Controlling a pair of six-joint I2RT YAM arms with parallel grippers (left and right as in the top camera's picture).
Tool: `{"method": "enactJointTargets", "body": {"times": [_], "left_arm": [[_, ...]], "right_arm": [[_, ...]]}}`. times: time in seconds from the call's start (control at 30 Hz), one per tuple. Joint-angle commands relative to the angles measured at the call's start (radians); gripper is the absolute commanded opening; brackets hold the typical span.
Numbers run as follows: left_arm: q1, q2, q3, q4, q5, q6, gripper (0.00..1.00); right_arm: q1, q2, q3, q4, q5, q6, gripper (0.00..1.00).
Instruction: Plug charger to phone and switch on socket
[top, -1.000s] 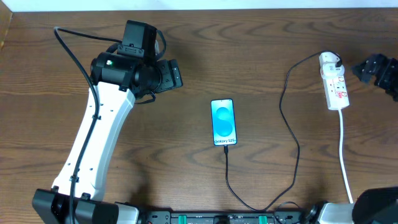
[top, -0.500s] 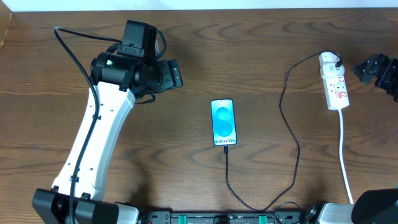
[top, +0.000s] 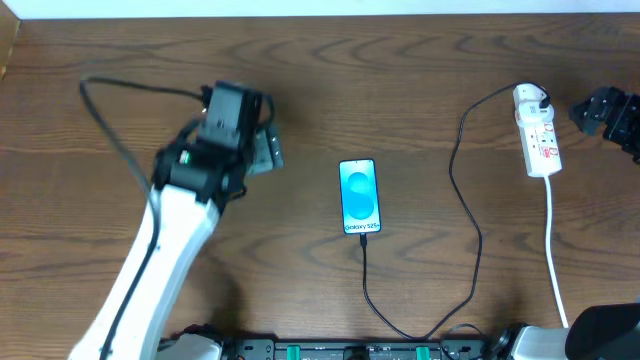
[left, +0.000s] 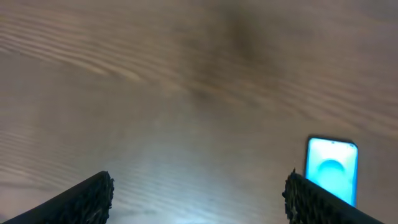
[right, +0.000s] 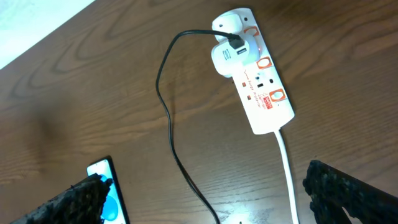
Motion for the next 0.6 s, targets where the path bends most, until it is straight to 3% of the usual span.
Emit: {"method": "enactJointTargets", "body": {"times": [0.0,0.37,0.57], "left_arm": [[0.0,-0.169,-0.17,0.058,-0.146,0.006,0.87],[0.037,-0.723,-0.637,0.427,-0.224,0.006,0.87],[0.074,-0.916,-0.865,0.778,-0.219,0.006,0.87]], "right_arm": [[0.005,-0.008,0.003,-0.003,0.0,0.013,0.99],[0.005,-0.008,0.003,-0.003,0.0,0.013,0.99],[0.005,-0.008,0.003,-0.003,0.0,0.013,0.99]]}}
